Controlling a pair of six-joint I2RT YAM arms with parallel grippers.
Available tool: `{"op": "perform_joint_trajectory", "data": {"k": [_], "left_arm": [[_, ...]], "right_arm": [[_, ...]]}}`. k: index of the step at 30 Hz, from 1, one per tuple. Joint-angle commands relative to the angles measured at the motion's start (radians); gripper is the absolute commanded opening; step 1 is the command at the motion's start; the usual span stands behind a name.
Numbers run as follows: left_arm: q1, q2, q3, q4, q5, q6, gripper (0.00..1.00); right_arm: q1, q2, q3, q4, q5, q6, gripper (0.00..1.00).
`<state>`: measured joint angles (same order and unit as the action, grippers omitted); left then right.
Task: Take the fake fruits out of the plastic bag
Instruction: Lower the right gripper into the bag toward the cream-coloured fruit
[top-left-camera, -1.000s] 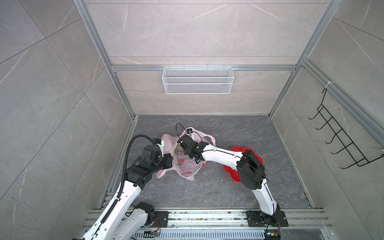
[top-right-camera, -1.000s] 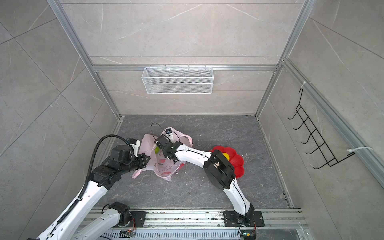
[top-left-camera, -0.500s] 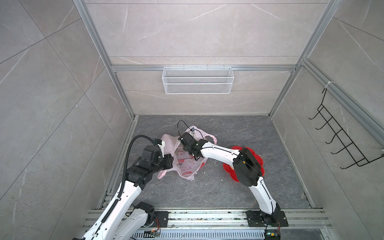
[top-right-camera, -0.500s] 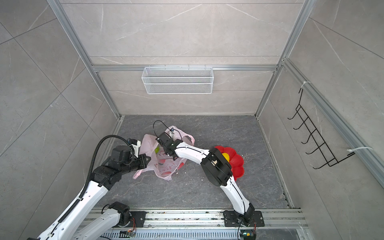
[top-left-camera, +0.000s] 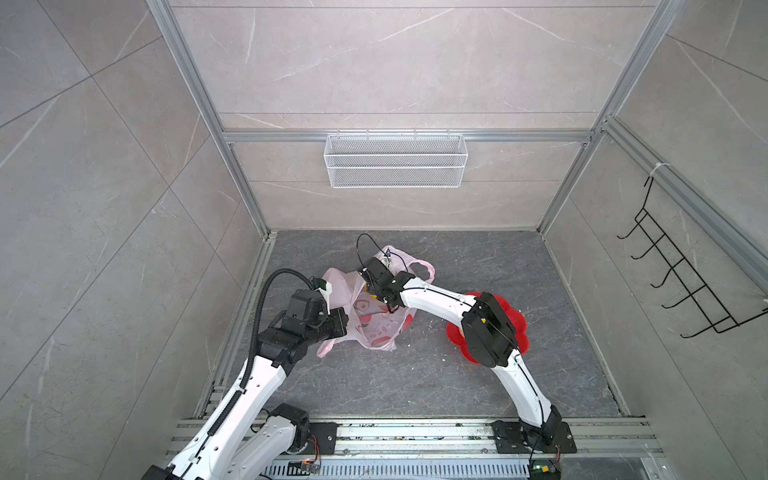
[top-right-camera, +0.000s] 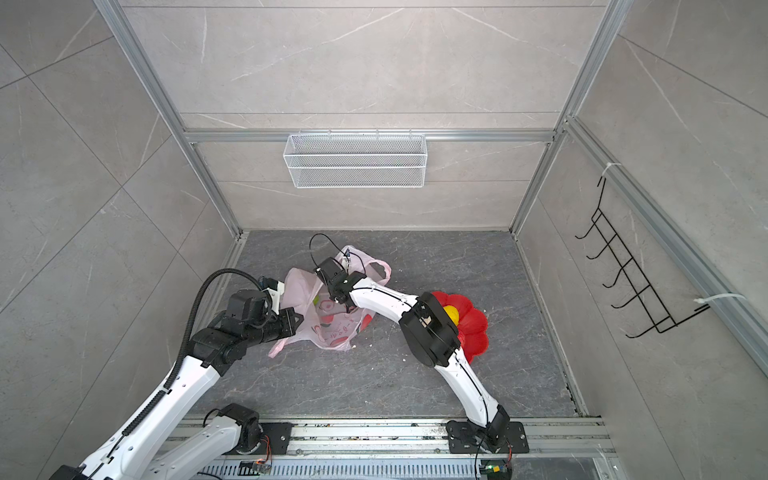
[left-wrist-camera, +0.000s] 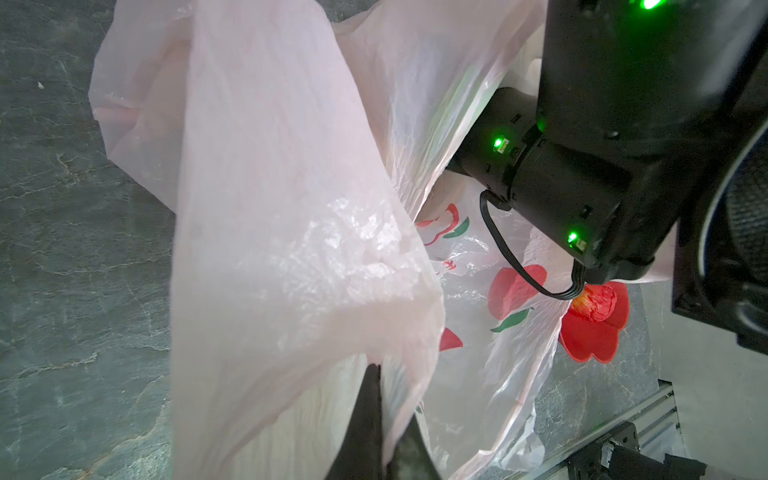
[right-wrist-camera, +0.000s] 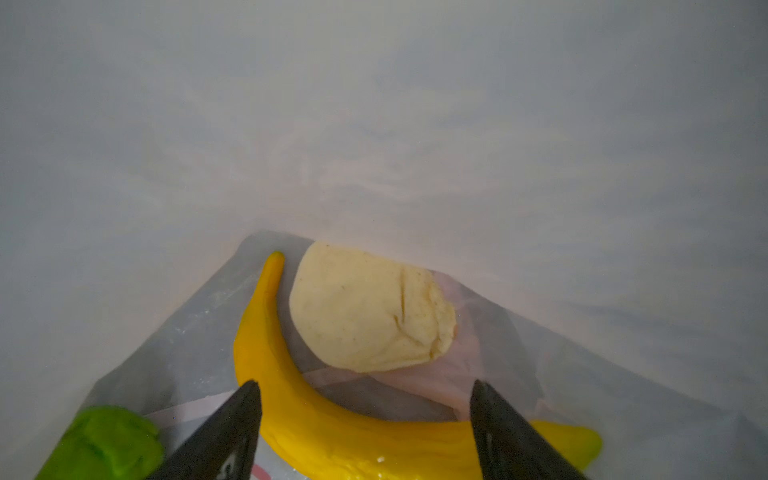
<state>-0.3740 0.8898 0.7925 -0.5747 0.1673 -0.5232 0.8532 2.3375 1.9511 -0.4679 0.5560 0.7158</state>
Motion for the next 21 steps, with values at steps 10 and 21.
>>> {"op": "perform_joint_trajectory", "data": {"k": [10, 21], "left_arm": [[0.002, 0.018, 0.05, 0.021, 0.012, 0.022, 0.0], [0.002, 0.017, 0.05, 0.038, 0.039, 0.026, 0.0]], "right_arm": [[-0.028, 0.039, 0.03, 0.039, -0.045, -0.017, 0.83], [-0.049, 0.068, 0.035, 0.116, -0.108, -0.053, 0.87]]}}
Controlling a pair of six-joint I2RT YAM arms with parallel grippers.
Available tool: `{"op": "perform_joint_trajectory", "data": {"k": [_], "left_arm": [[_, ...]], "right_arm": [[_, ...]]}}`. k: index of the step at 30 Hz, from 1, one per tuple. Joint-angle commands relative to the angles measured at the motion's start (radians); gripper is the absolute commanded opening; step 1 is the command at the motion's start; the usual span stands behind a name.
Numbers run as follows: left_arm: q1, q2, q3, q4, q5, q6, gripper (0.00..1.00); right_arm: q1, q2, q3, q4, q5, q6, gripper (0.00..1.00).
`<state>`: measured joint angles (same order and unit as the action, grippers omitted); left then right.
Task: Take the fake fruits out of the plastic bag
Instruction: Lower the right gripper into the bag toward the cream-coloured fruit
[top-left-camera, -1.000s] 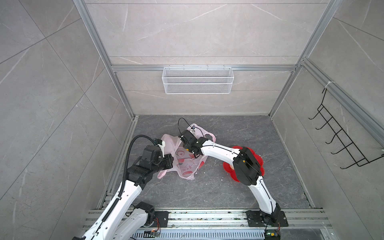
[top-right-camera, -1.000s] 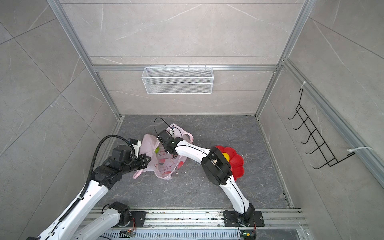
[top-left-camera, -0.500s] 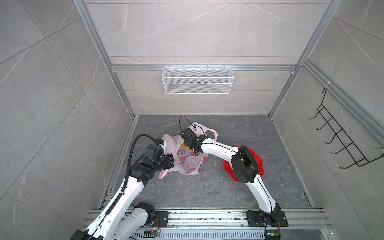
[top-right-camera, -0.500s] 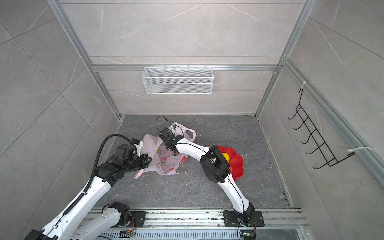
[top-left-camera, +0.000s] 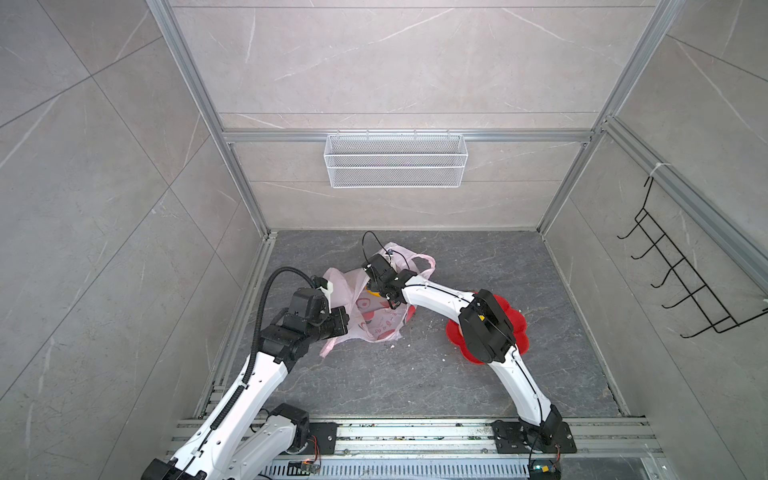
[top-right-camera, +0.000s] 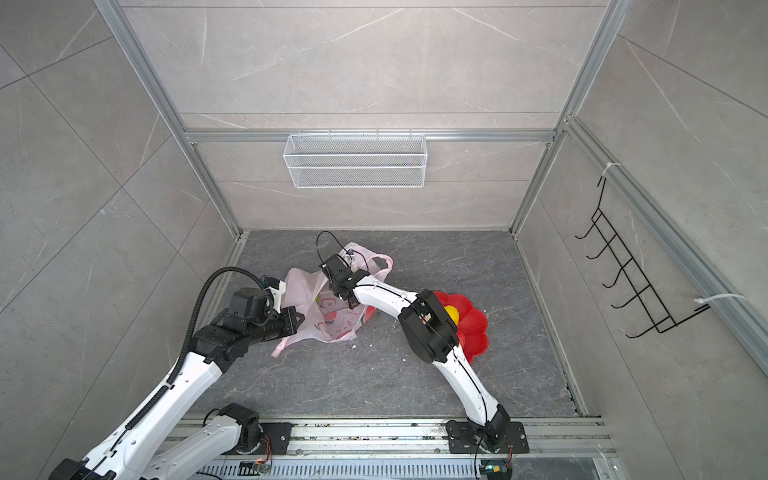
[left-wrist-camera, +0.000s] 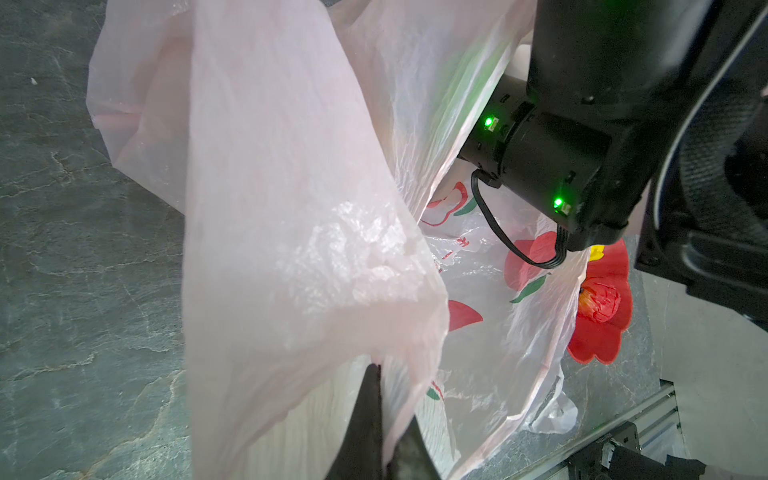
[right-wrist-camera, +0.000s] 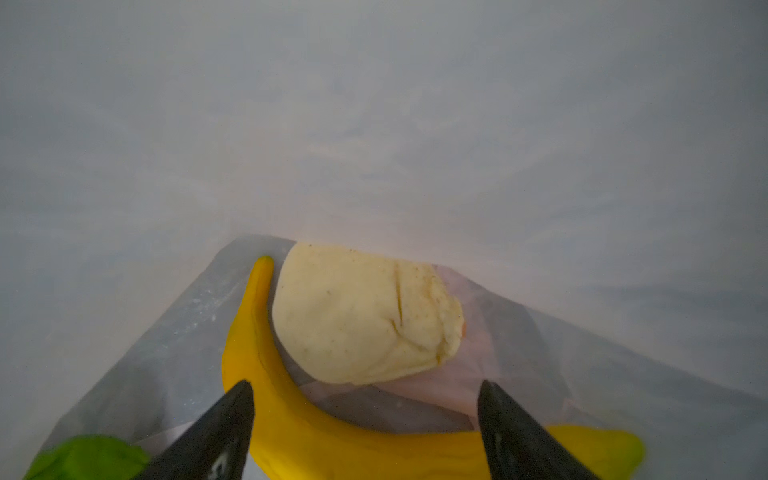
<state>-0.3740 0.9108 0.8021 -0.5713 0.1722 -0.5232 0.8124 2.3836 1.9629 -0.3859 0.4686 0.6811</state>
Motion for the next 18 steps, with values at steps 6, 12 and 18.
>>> {"op": "perform_joint_trajectory", "data": {"k": [6, 12, 18], "left_arm": [[0.003, -0.015, 0.036, 0.029, 0.059, 0.034, 0.0], [0.002, -0.022, 0.028, 0.018, 0.099, 0.04, 0.0], [0.003, -0.031, 0.027, 0.014, 0.127, 0.047, 0.0]], "right_arm": [[-0.019, 0.039, 0.044, 0.043, -0.032, -0.018, 0.87], [-0.026, 0.063, 0.068, 0.073, -0.053, -0.044, 0.88], [-0.028, 0.093, 0.11, 0.09, -0.074, -0.091, 0.88]]}}
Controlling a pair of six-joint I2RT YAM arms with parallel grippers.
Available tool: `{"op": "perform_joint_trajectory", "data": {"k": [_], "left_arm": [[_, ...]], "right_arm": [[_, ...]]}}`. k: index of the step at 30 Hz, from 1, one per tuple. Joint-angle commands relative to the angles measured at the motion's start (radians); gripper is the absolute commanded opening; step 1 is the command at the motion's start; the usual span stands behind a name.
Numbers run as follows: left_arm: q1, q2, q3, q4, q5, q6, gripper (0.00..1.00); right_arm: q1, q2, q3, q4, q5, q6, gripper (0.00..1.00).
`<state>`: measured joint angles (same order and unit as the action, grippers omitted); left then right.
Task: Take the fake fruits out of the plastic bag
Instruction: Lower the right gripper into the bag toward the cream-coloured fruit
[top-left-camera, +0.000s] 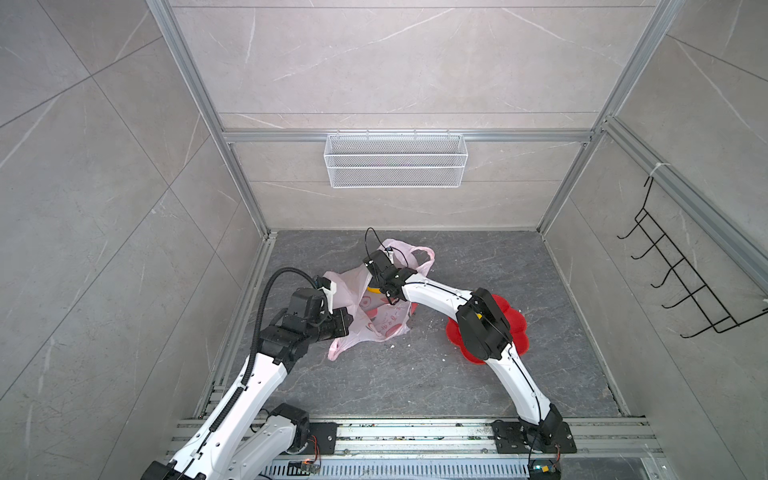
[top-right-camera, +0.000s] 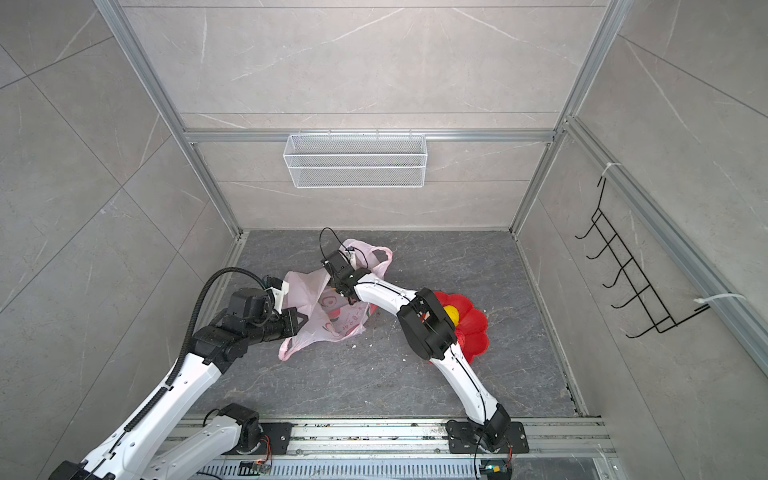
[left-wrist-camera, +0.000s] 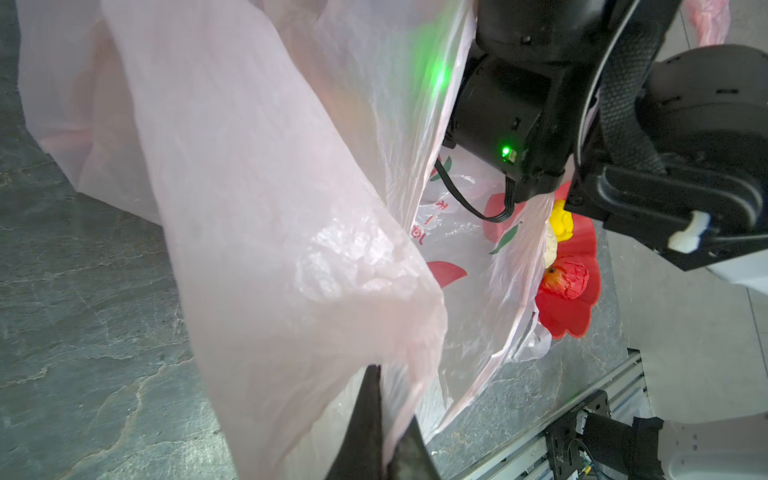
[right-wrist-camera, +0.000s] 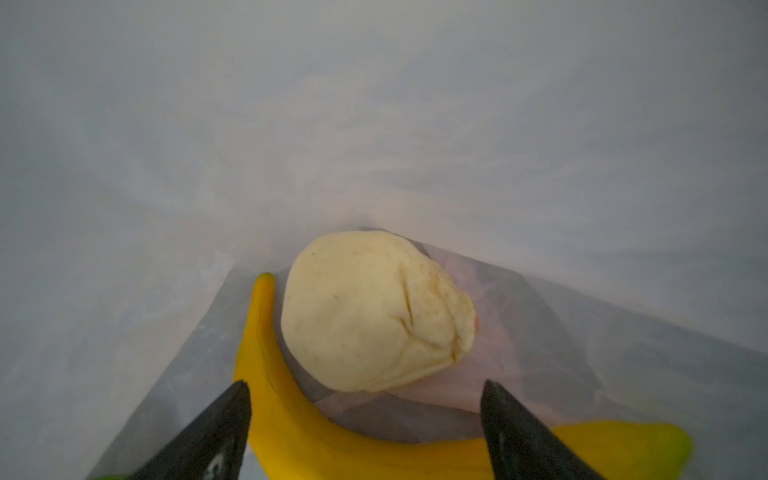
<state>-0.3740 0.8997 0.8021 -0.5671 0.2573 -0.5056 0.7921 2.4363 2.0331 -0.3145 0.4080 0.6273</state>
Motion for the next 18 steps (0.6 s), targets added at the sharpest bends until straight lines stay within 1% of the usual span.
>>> {"op": "perform_joint_trajectory", "data": {"k": [1, 10, 18], "left_arm": [[0.002, -0.021, 0.028, 0.011, 0.046, 0.031, 0.0], [0.002, -0.028, 0.032, 0.006, 0.086, 0.041, 0.0], [0.003, -0.06, 0.033, -0.022, 0.13, 0.047, 0.0]], "right_arm": [[-0.008, 0.048, 0.05, 0.016, -0.015, -0.043, 0.88], [-0.021, 0.101, 0.128, -0.009, -0.023, -0.052, 0.89], [-0.022, 0.117, 0.155, 0.028, -0.084, -0.094, 0.89]]}}
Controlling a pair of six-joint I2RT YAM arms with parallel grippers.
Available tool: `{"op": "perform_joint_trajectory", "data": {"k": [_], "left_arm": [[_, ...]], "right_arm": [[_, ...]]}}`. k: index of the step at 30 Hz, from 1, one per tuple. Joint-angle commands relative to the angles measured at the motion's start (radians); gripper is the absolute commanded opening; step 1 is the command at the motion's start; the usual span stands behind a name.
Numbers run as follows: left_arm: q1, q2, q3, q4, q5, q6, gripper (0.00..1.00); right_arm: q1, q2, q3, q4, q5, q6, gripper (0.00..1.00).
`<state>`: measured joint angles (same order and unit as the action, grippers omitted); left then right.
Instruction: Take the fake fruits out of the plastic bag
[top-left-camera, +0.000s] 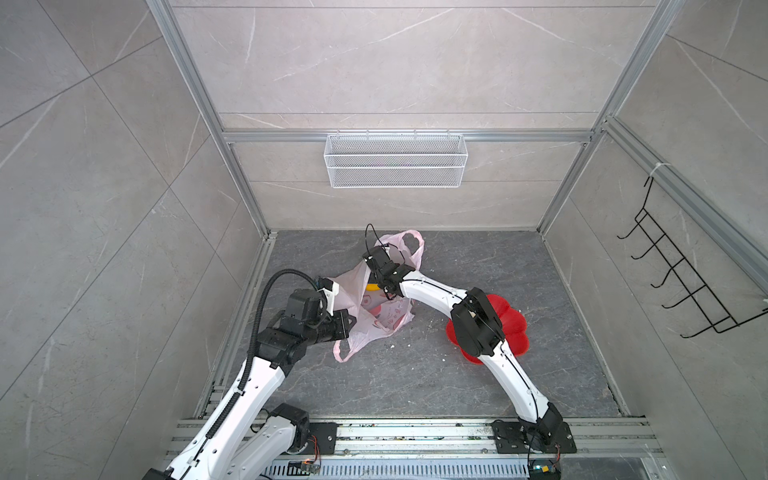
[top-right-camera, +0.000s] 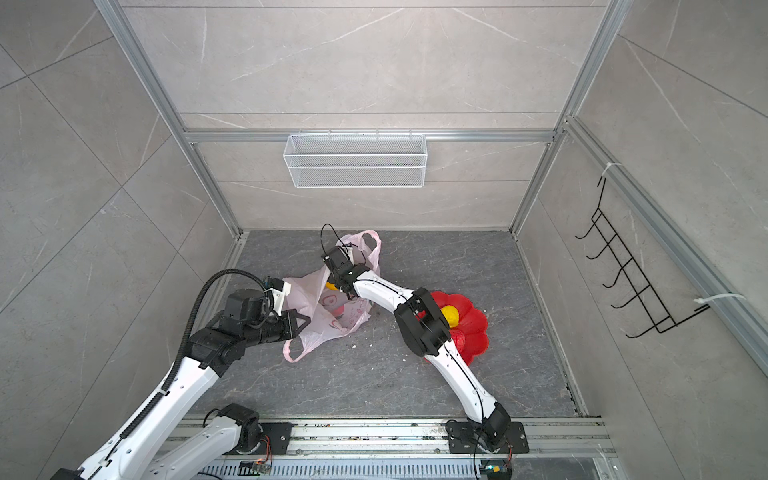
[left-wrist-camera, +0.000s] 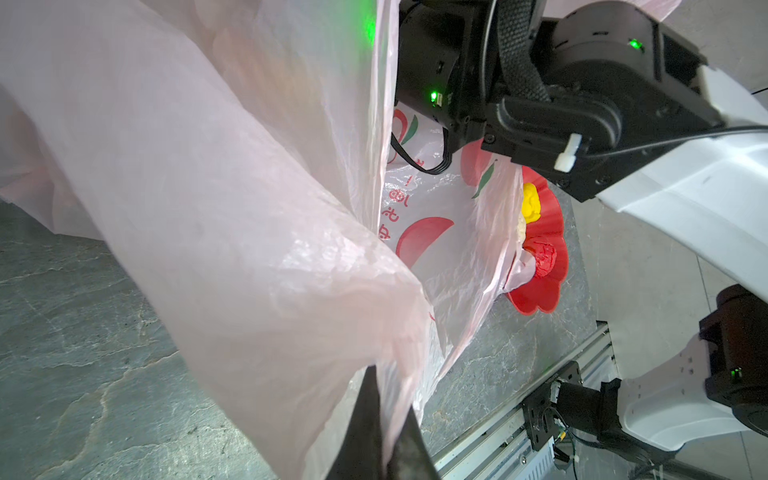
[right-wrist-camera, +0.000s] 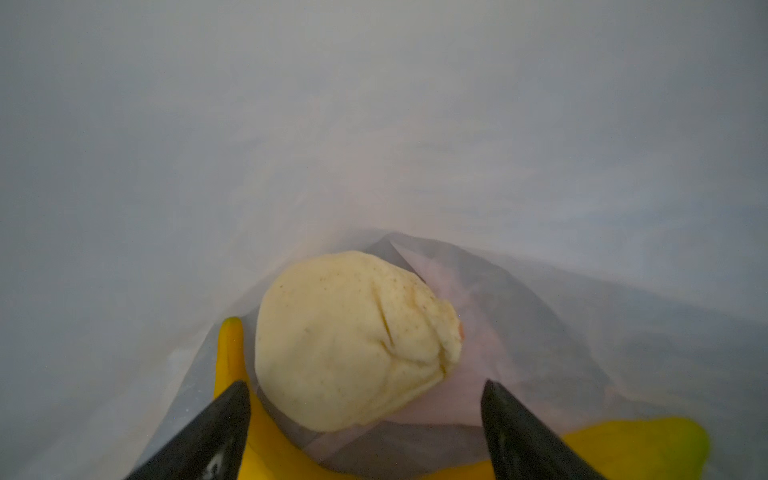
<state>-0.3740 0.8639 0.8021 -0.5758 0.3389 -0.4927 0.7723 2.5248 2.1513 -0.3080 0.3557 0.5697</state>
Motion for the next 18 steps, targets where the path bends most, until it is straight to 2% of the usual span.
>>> {"op": "perform_joint_trajectory", "data": {"k": [1, 11, 18], "left_arm": [[0.002, -0.027, 0.03, -0.015, 0.051, 0.034, 0.0], [0.002, -0.023, 0.025, -0.014, 0.082, 0.042, 0.0], [0.001, -0.023, 0.025, -0.016, 0.103, 0.046, 0.0]], "right_arm": [[-0.002, 0.031, 0.04, 0.023, -0.036, -0.043, 0.89], [-0.005, 0.116, 0.175, -0.044, -0.07, -0.091, 0.89], [-0.01, 0.21, 0.353, -0.149, -0.105, -0.093, 0.87]]}}
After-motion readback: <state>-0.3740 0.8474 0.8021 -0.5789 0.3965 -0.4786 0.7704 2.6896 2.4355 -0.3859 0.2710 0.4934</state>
